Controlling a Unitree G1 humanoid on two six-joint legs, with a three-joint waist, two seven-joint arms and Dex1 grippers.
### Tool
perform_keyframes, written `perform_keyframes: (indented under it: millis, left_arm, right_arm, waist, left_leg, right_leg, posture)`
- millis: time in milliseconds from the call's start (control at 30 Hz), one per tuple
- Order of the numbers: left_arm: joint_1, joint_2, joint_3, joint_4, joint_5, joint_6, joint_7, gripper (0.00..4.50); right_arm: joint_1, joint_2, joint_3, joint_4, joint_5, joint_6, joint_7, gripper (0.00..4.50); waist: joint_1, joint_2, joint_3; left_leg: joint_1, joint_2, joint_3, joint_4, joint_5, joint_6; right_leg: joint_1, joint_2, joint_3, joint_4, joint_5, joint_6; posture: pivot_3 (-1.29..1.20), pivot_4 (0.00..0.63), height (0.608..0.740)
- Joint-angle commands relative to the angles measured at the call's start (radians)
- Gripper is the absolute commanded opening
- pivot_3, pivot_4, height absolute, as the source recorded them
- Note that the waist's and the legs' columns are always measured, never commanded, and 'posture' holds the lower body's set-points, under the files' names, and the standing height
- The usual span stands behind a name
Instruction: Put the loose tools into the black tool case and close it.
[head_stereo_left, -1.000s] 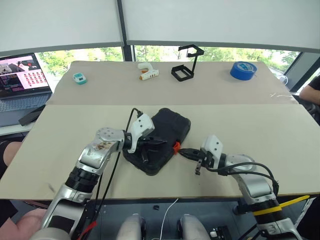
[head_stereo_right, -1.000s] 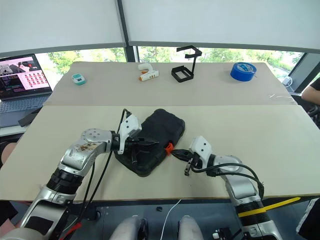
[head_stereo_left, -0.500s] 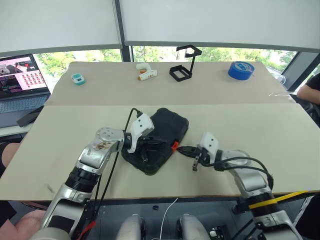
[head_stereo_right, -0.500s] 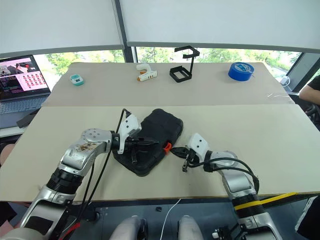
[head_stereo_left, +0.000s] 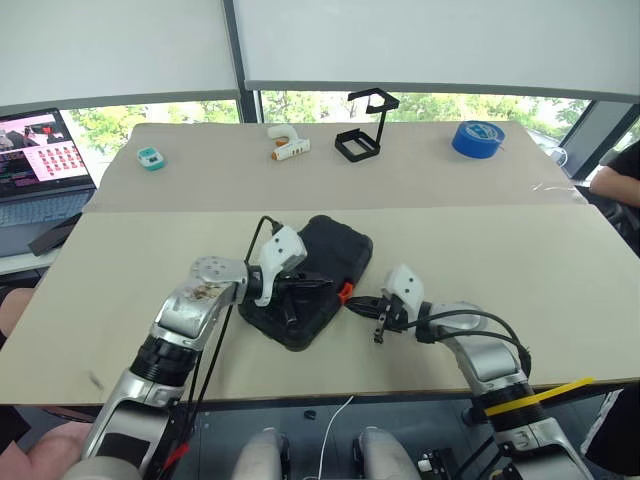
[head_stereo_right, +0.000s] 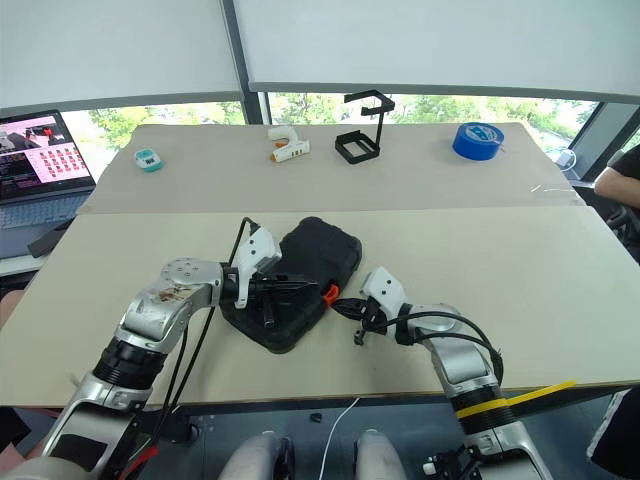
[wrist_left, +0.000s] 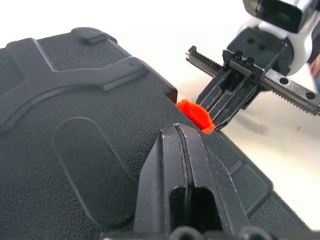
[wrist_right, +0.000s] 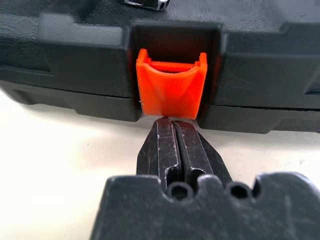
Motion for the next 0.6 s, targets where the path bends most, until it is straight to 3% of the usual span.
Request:
perform_keyframes:
  millis: [33, 200, 367, 400, 600]
  left_arm:
    - [0.098, 0.054, 0.091, -0.031, -0.057, -0.074, -0.053, 0.68]
    - [0.244, 0.163, 0.296, -0.118, -0.105, -0.139, -0.026, 2.42]
    - [0.453, 0.257, 0.447, -0.09, -0.032, -0.315, -0.011, 4.25]
    - [0.507, 0.273, 0.477, -0.061, -0.017, -0.362, -0.02, 4.45]
    - [0.67, 0.289, 0.539, 0.003, 0.016, -0.532, -0.017, 4.45]
  right_arm:
    - [0.02, -0.069, -0.107, -0.1, 0.099, -0.016, 0.049, 0.77]
    - [0.082, -0.198, -0.206, -0.069, 0.11, -0.144, 0.124, 2.46]
    - [0.126, -0.283, -0.272, 0.064, 0.115, -0.403, 0.253, 4.13]
    - [0.134, -0.3, -0.282, 0.105, 0.125, -0.437, 0.29, 4.39]
    - [0.125, -0.324, -0.289, 0.223, 0.132, -0.47, 0.317, 4.39]
  waist:
    - [0.001, 0.0, 0.0]
    - [0.007, -0.001, 0.001]
    - [0.015, -0.002, 0.003]
    - [0.016, -0.002, 0.004]
    - [0.021, -0.006, 0.008]
  left_leg:
    - [0.0, 0.0, 0.0, -0.001, 0.0, 0.0]
    - [-0.002, 0.0, 0.002, -0.007, 0.0, 0.0]
    - [-0.007, -0.001, 0.004, -0.008, 0.0, 0.0]
    - [-0.006, -0.001, 0.004, -0.008, 0.0, -0.001]
    - [-0.006, -0.001, 0.006, -0.009, 0.0, -0.001]
  right_leg:
    - [0.0, 0.0, 0.0, 0.0, 0.0, 0.0]
    - [-0.006, -0.002, 0.0, -0.001, -0.001, -0.002]
    - [-0.011, -0.002, 0.001, -0.003, -0.001, -0.002]
    - [-0.01, -0.003, 0.001, -0.003, -0.001, -0.002]
    - [-0.011, -0.011, 0.0, -0.004, -0.004, -0.007]
  posture:
    - [0.0, 0.15, 0.74]
    - [0.0, 0.15, 0.74]
    - [0.0, 0.15, 0.74]
    - [0.0, 0.15, 0.74]
    - [0.0, 0.15, 0.74]
